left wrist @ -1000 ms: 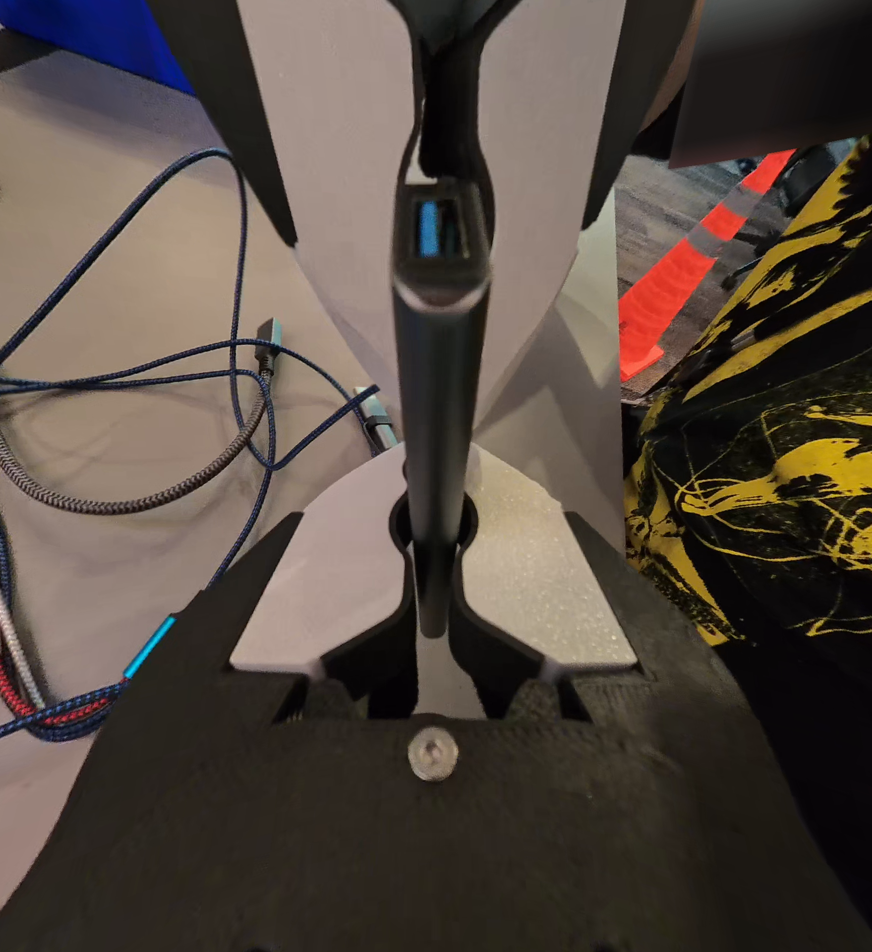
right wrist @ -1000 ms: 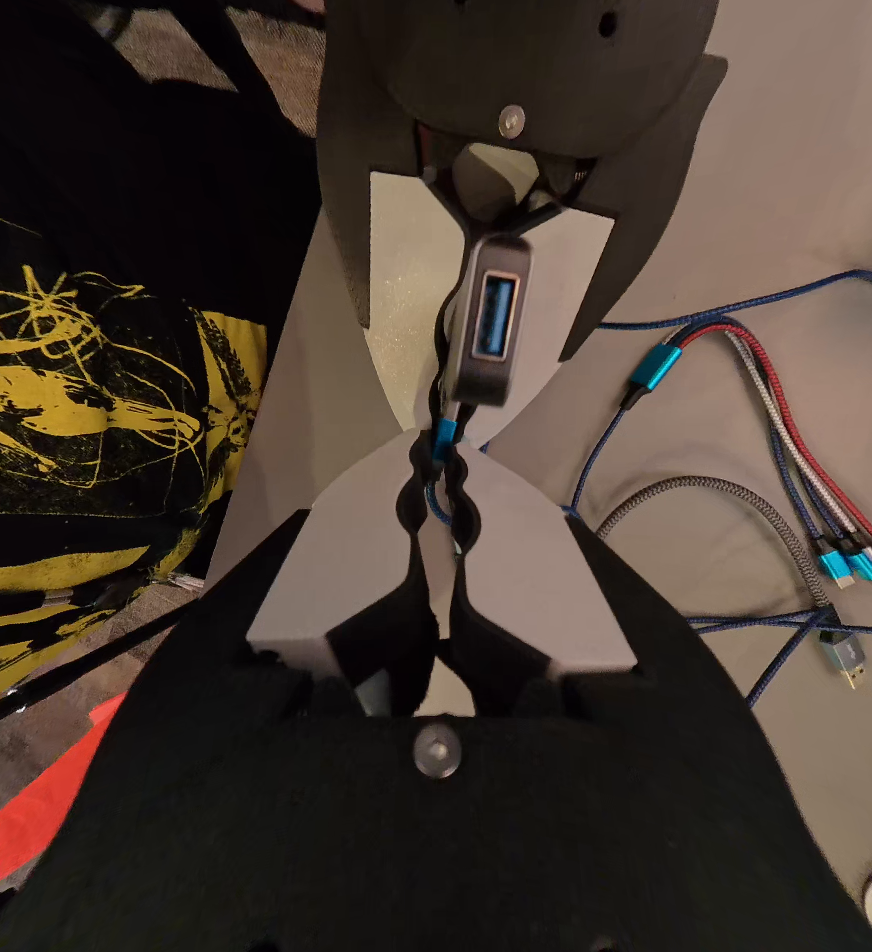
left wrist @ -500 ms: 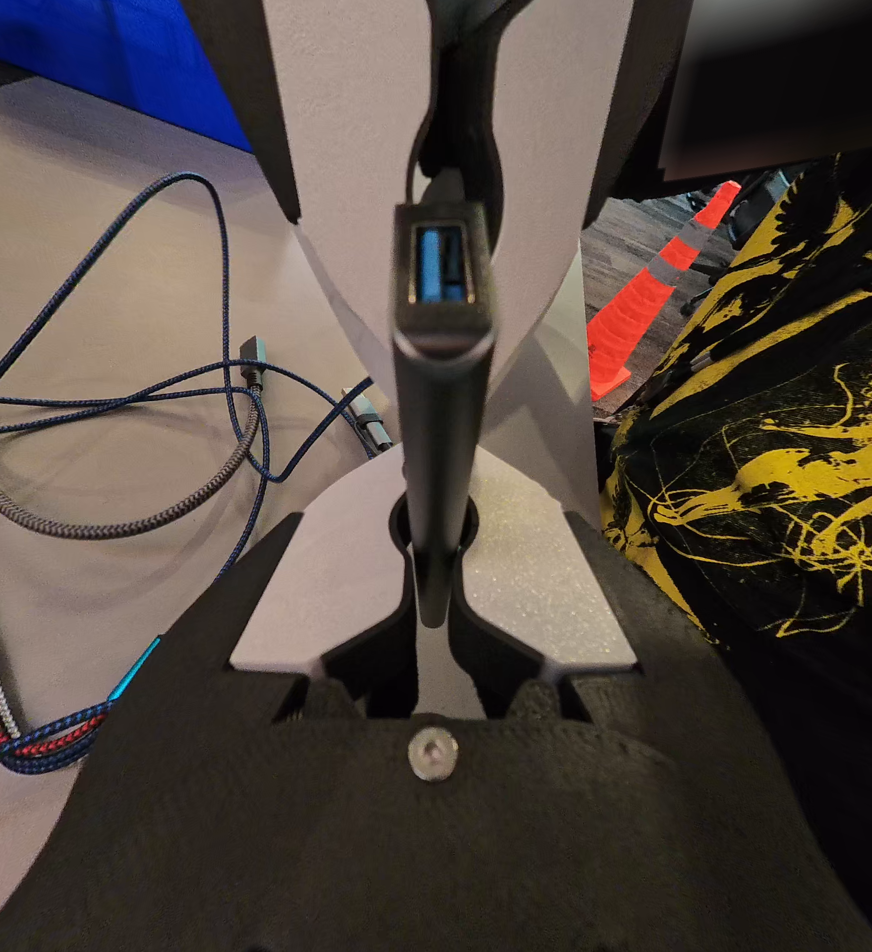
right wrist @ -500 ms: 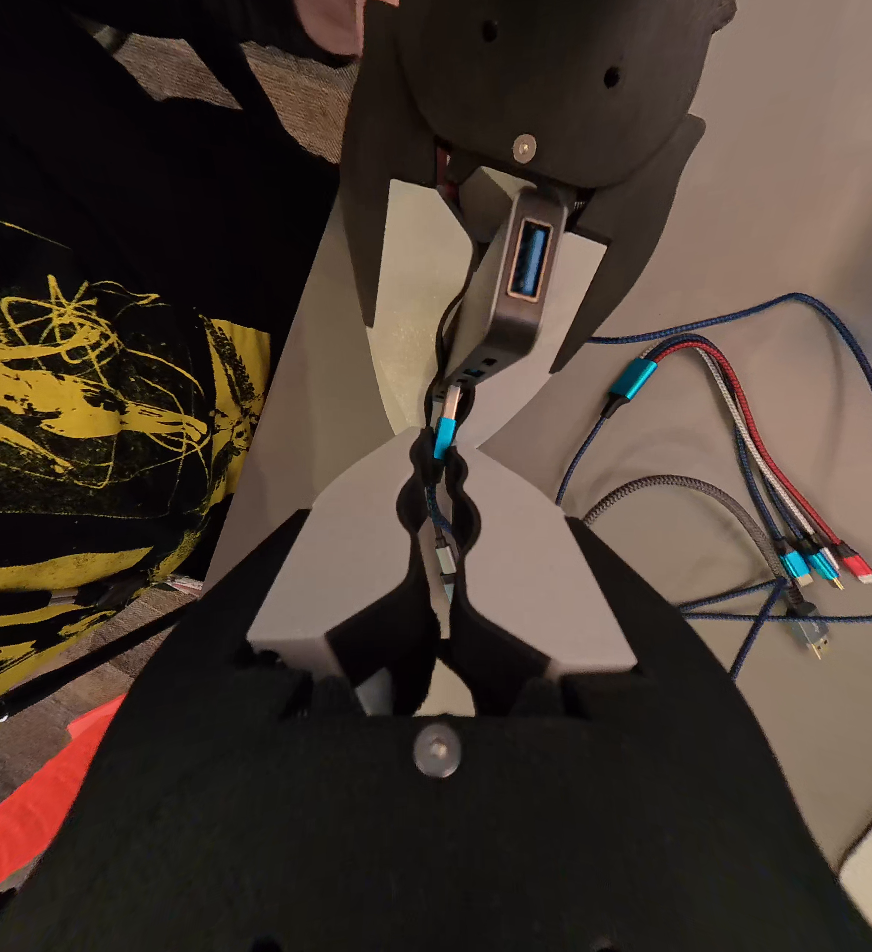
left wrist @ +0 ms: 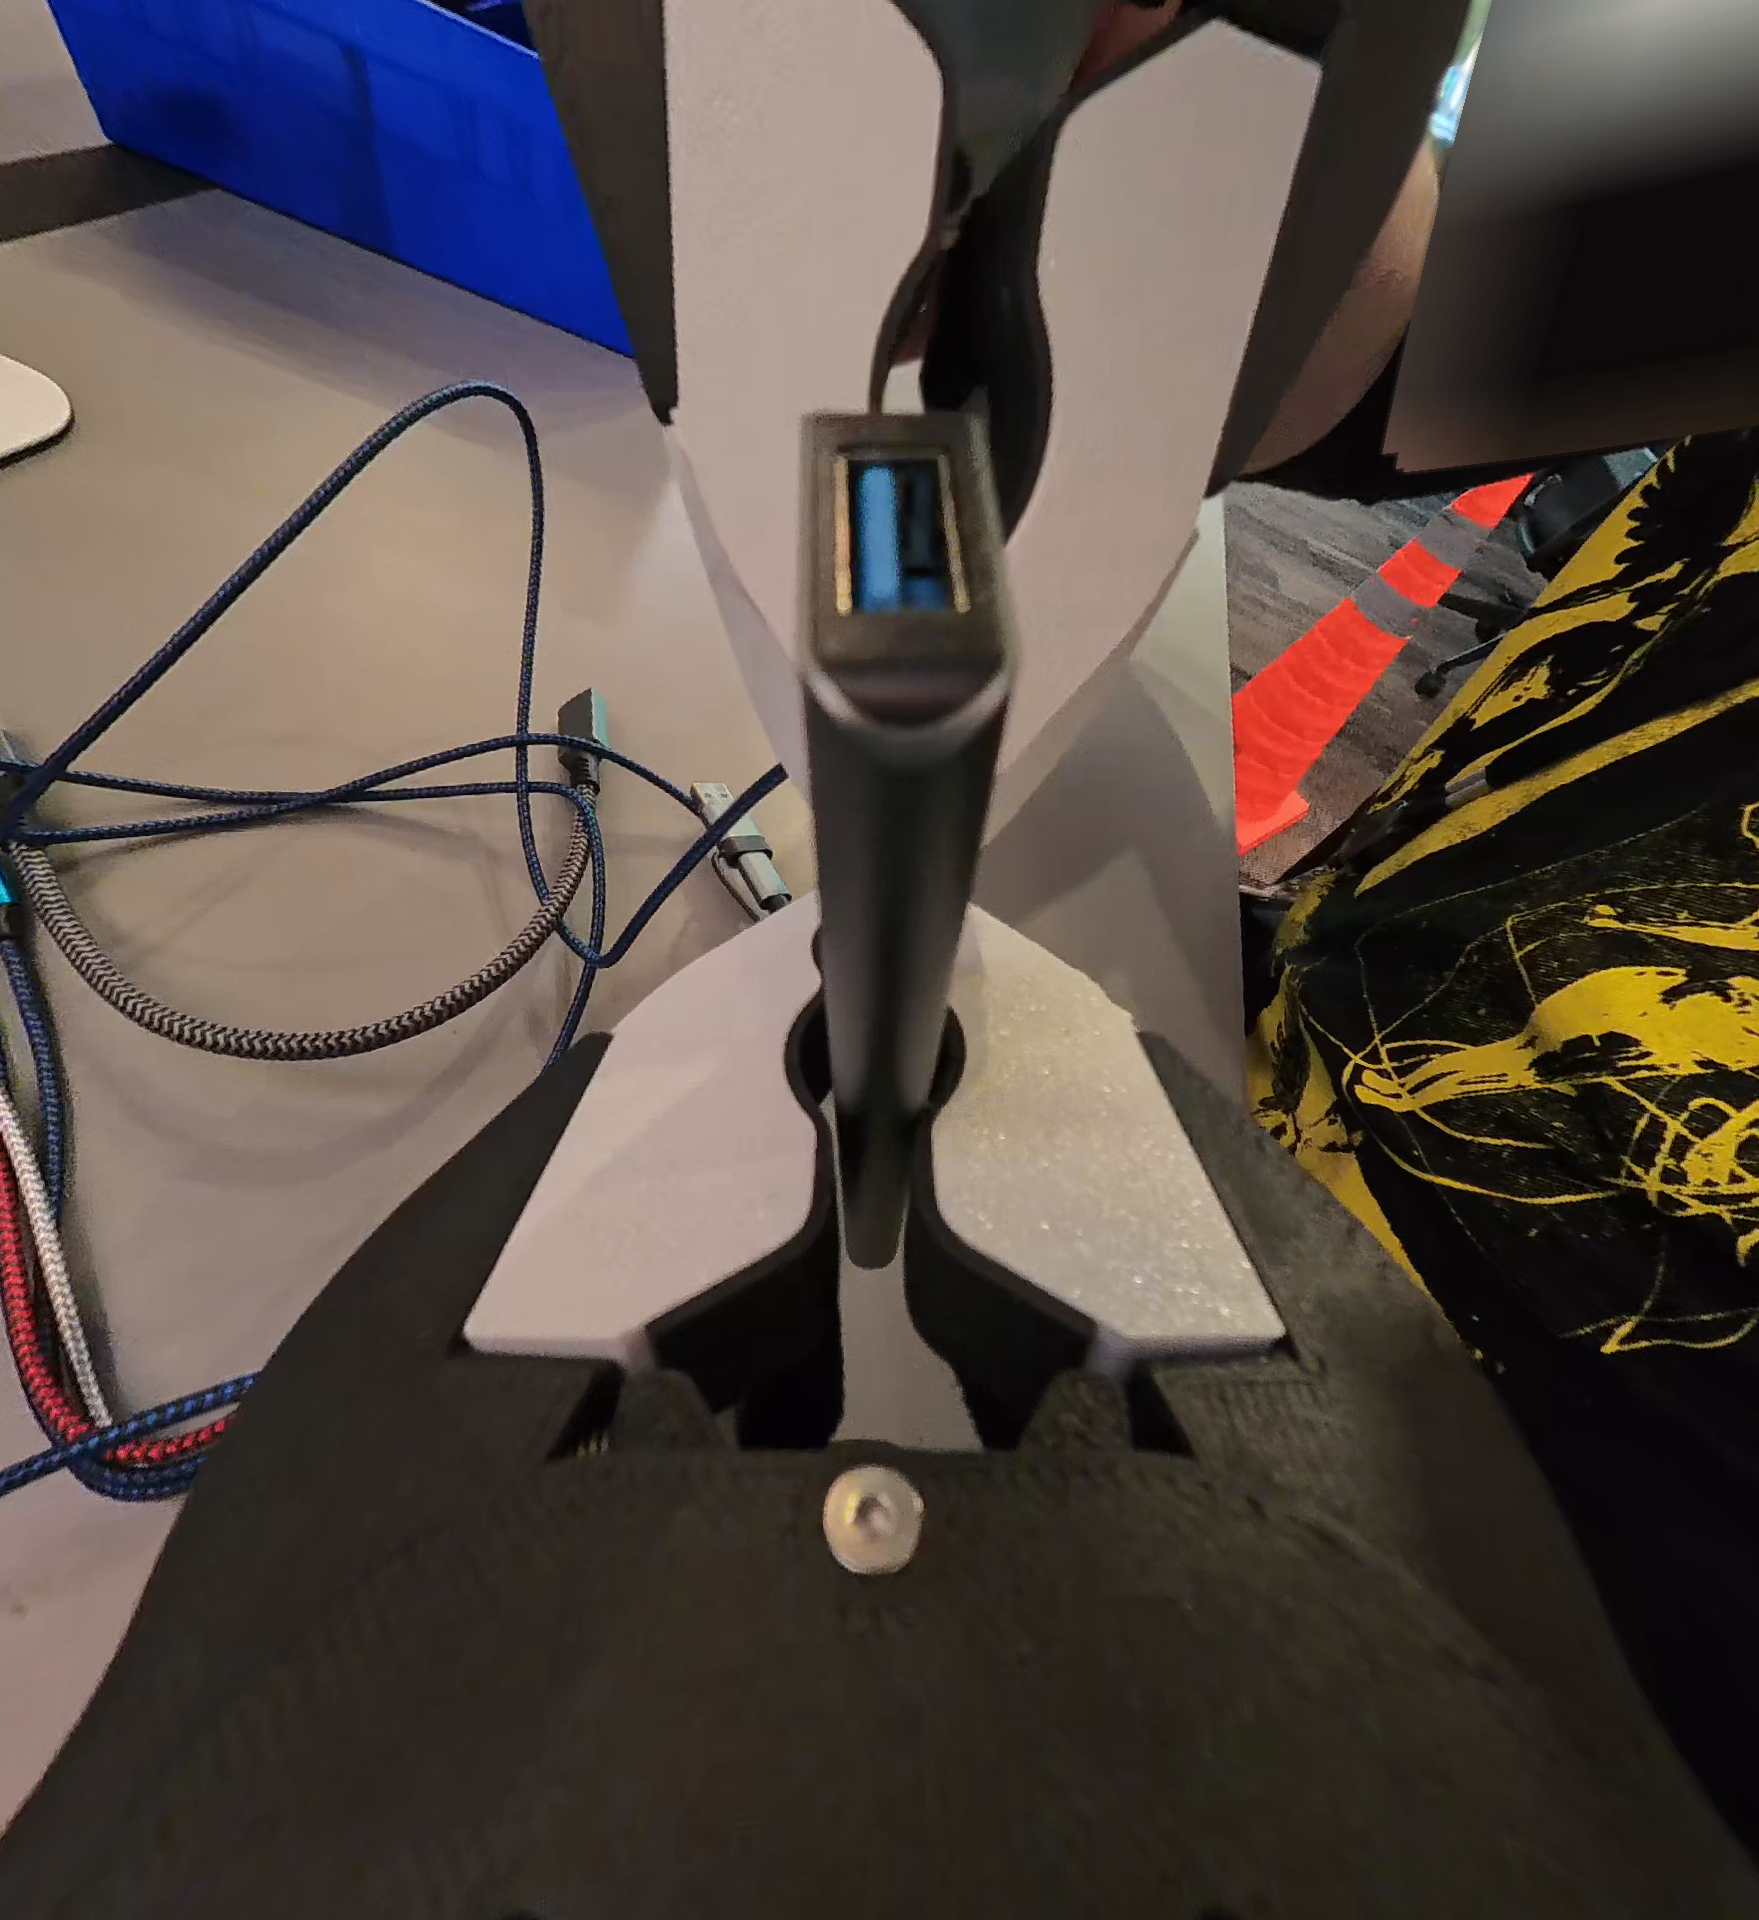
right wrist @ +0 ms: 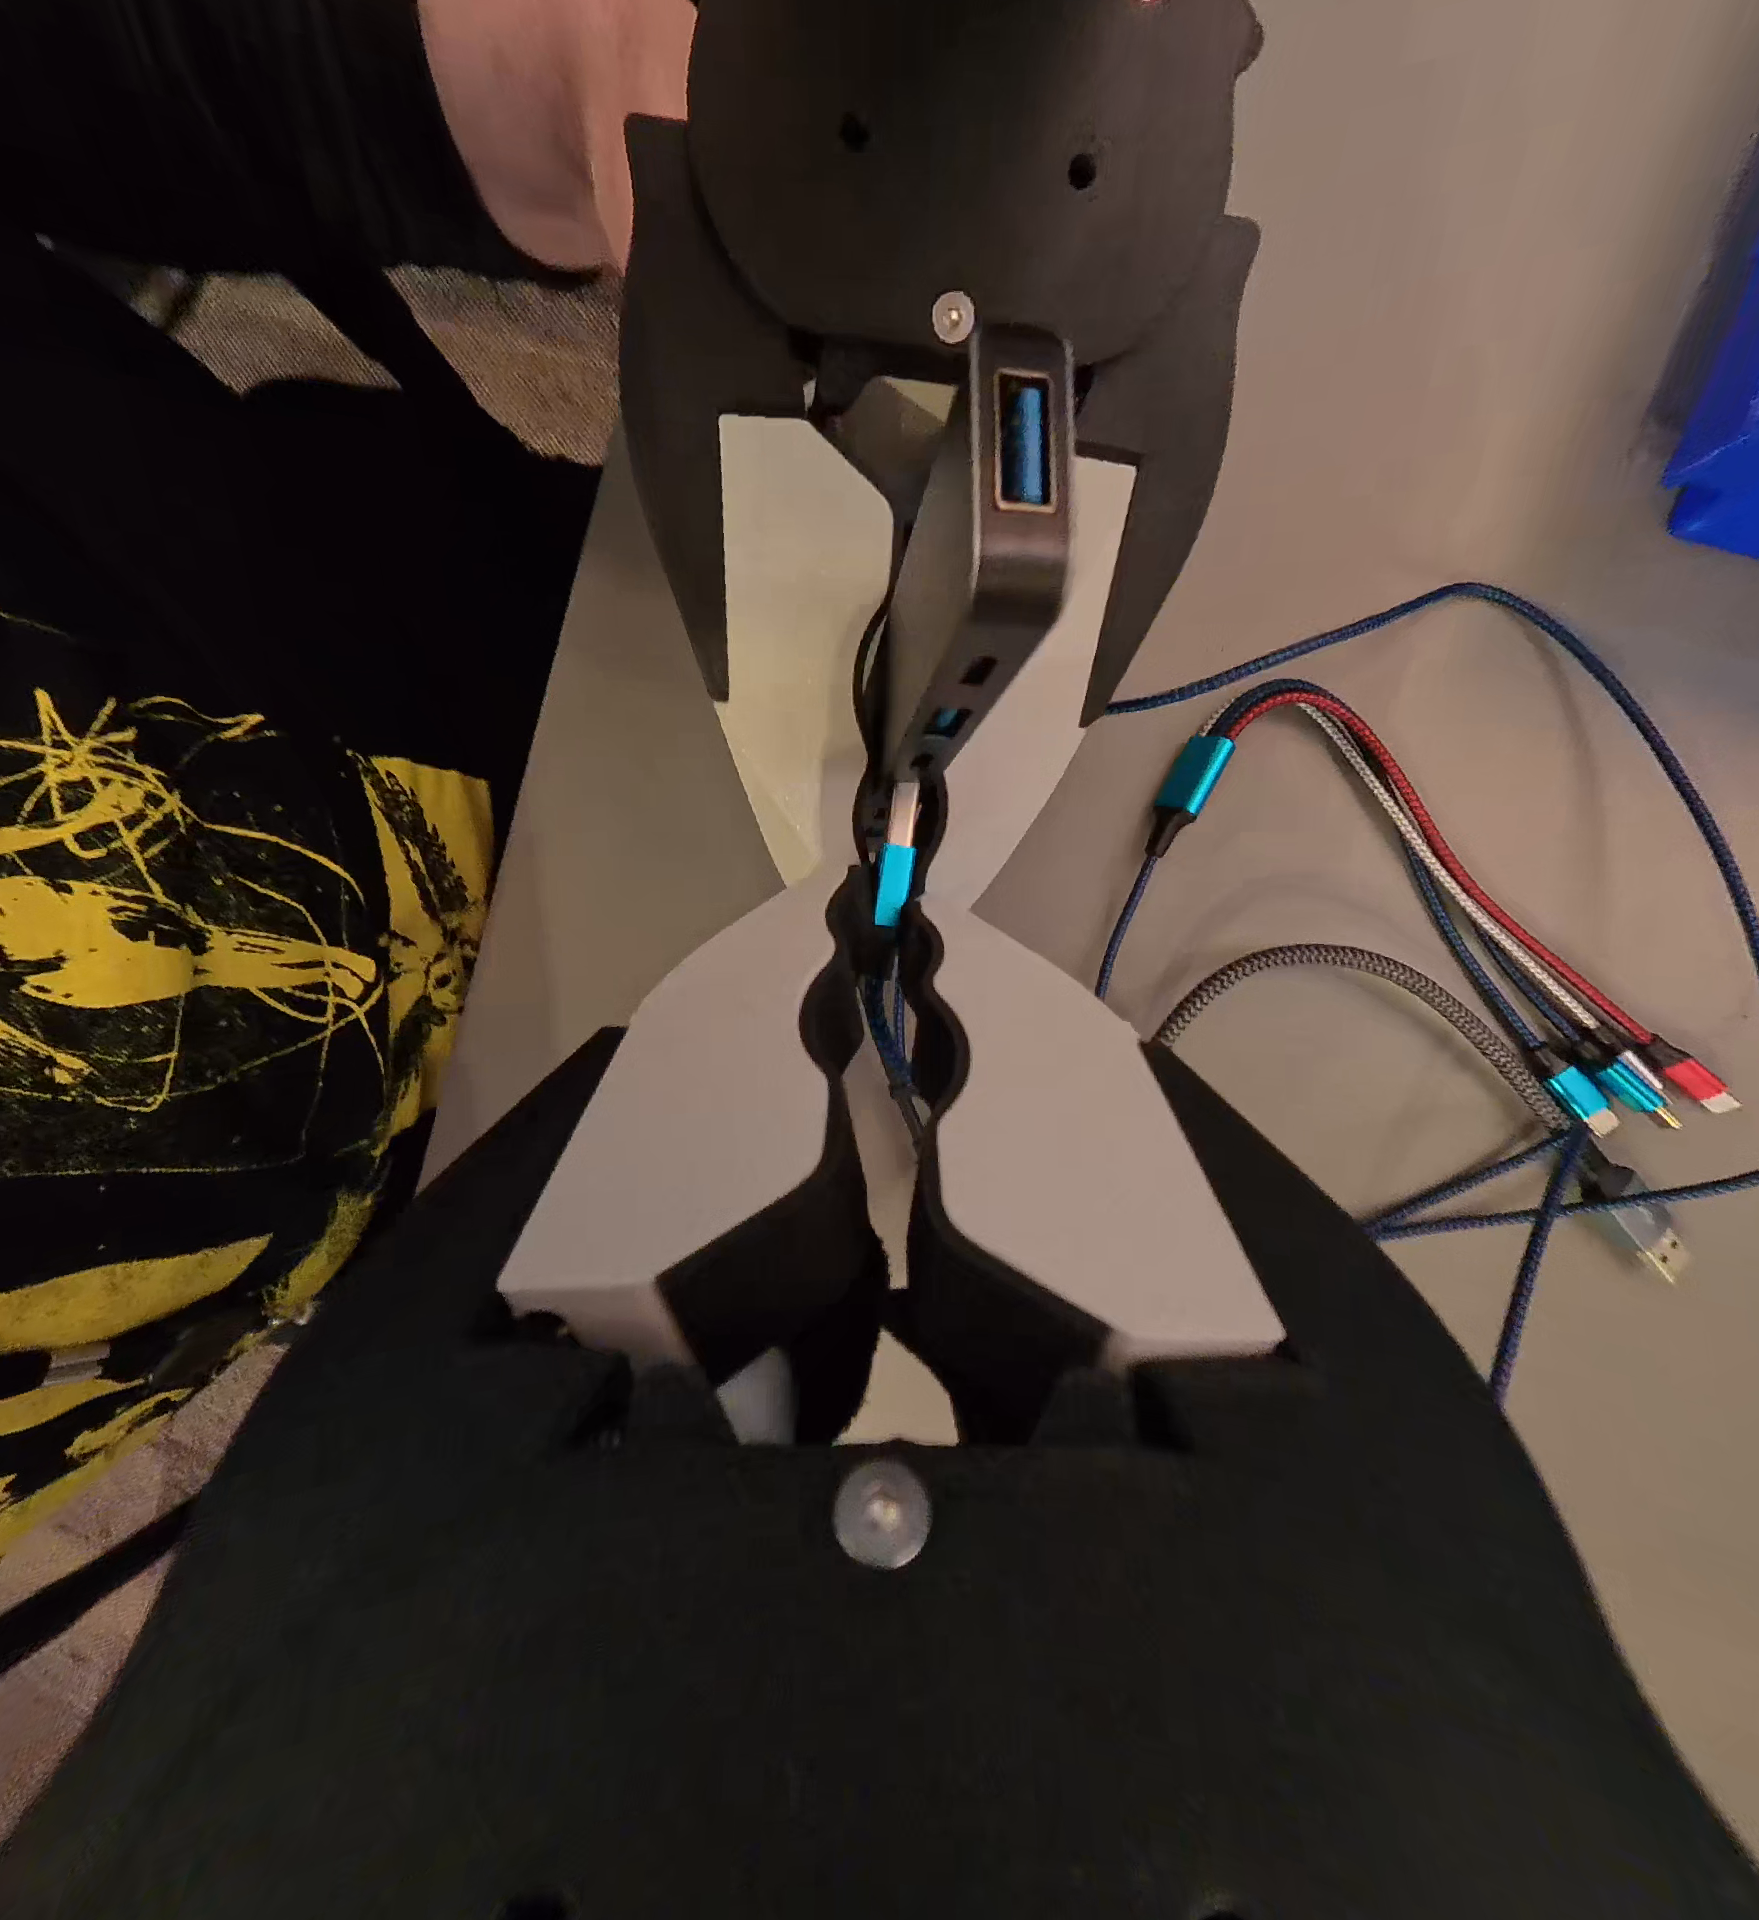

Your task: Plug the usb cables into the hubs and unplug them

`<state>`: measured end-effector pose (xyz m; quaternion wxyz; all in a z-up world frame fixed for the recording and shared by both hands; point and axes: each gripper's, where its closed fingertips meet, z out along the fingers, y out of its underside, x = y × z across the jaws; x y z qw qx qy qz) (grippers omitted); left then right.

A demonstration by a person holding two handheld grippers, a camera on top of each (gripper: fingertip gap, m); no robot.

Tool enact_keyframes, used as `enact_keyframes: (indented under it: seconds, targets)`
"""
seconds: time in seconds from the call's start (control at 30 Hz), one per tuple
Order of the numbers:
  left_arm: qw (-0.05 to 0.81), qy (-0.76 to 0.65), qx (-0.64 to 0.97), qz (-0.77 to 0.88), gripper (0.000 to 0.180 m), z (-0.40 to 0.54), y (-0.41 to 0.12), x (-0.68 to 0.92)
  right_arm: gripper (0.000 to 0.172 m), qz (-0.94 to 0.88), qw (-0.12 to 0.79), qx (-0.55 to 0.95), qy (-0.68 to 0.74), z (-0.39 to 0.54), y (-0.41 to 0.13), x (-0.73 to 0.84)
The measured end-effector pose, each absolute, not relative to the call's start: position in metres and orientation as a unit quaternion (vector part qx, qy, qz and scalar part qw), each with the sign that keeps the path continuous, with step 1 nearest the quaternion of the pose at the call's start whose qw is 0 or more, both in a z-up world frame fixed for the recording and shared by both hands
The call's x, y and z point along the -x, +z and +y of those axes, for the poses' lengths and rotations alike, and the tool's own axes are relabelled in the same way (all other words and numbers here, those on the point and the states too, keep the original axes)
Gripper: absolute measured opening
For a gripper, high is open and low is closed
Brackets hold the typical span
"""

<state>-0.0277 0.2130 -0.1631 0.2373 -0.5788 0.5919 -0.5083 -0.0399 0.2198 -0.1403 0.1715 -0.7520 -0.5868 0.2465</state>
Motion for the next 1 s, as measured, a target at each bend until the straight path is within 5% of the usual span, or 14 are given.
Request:
enact_keyframes:
  seconds: [1.0]
  targets:
    - [0.301,-0.420,0.594,0.617,0.011,0.227,-0.171,0.022,0.005,-0.556,0.211,0.775,0.214,0.229,-0.146,0.039]
